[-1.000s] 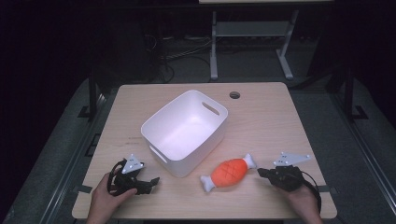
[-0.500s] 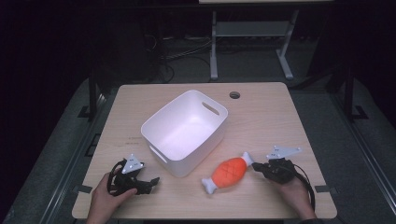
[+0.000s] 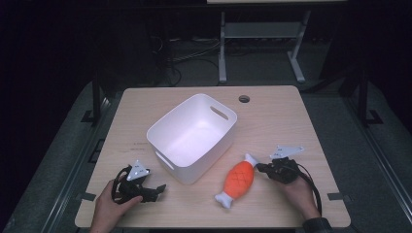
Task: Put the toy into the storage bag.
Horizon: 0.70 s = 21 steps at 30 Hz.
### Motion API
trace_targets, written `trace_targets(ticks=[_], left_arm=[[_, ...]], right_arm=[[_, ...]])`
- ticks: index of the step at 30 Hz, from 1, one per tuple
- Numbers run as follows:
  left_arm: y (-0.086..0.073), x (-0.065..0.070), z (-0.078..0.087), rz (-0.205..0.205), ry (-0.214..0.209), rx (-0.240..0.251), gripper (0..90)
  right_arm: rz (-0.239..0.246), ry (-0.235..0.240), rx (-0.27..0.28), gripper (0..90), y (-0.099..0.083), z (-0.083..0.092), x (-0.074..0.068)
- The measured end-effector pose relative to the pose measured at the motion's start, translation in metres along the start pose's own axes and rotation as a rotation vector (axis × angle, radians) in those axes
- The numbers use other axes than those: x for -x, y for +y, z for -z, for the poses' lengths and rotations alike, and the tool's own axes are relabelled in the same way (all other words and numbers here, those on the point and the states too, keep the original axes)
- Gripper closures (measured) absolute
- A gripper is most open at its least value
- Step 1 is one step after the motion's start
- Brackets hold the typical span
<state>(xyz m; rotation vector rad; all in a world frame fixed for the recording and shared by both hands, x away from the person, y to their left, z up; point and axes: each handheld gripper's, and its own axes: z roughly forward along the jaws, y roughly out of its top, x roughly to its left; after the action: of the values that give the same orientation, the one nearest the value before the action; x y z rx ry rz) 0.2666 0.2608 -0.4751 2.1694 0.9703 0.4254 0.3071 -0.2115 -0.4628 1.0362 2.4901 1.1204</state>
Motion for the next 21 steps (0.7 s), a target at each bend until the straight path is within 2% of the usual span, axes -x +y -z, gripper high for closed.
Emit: trace_targets(ticks=[15, 21], left_arm=[[0.0, 0.0, 0.0, 0.003, 0.0, 0.0, 12.7], [0.0, 0.0, 0.0, 0.006, -0.001, 0.0, 12.7]], right_arm=[[0.03, 0.003, 0.021, 89.8, 0.027, -0.021, 0.0], [0.033, 0.008, 0.017, 89.7, 0.031, -0.029, -0.002]])
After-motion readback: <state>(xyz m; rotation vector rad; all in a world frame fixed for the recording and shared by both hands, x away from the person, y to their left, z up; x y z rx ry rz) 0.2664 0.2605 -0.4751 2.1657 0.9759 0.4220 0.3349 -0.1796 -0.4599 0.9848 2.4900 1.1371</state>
